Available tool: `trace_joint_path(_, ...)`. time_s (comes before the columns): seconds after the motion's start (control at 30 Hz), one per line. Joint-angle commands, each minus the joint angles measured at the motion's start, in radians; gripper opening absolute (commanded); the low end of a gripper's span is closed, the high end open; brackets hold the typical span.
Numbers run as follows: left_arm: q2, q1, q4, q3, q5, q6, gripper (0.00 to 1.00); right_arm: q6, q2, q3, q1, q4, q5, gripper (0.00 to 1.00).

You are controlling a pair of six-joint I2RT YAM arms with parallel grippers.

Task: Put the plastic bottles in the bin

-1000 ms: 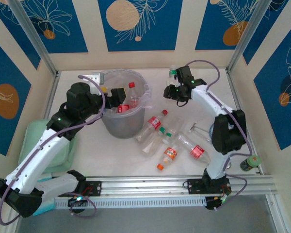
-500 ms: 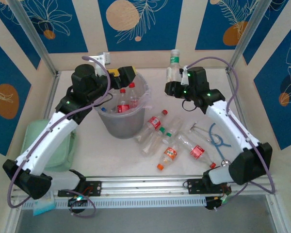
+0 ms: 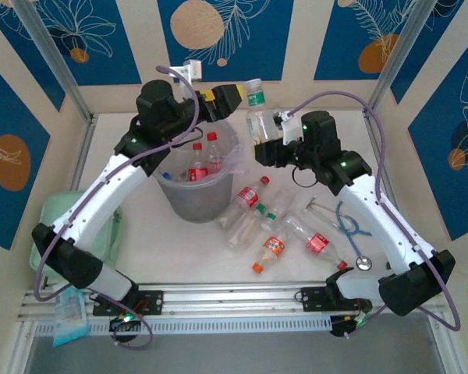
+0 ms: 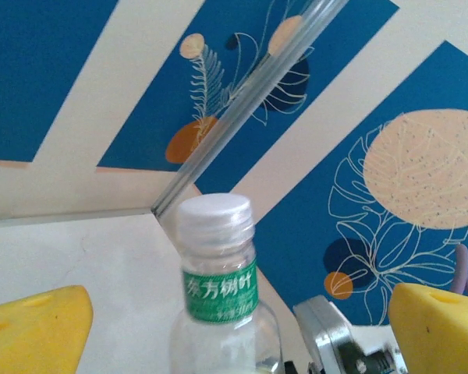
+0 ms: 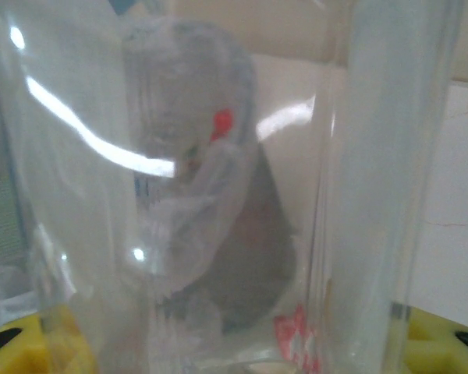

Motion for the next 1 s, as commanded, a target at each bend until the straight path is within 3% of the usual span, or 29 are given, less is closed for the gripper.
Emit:
trace_joint_path(0.0,0.033,-0.012,-0.026,0.066,0.027,0.050,0.96,-0.062,-0.009,0.046,0.025,-0.009,-0.071,0.00)
trace_joint_path(0.23,0.099,-0.012,-0.054,0.117,0.022,0.065,0.87,-0.127,0.037,0.086,0.091,-0.032,-0.081,0.00)
trace_joint_path(0.47,0.101,-0.012,-0.060,0.107,0.012,0.066,0.55,-0.134,0.066,0.103,0.099,-0.034,-0.045,0.00)
trace_joint_path(0.67,0.085,-0.012,-0.072,0.100,0.001,0.077,0.38,-0.112,0.068,0.092,0.093,-0.009,-0.014,0.03)
trace_joint_path(0.73,0.076,-0.012,-0.074,0.100,-0.002,0.083,0.32,-0.099,0.064,0.089,0.089,-0.002,-0.011,0.10)
trace_joint_path(0.8,0.067,-0.011,-0.073,0.100,-0.007,0.087,0.29,-0.080,0.055,0.083,0.083,0.010,-0.012,0.26)
trace_joint_path(0.9,0.043,-0.005,-0.065,0.106,-0.021,0.088,0.24,-0.031,0.027,0.063,0.067,0.042,0.007,0.59)
trace_joint_path(0.97,0.019,0.006,-0.050,0.111,-0.032,0.089,0.22,0.015,-0.005,0.039,0.047,0.075,0.017,0.77)
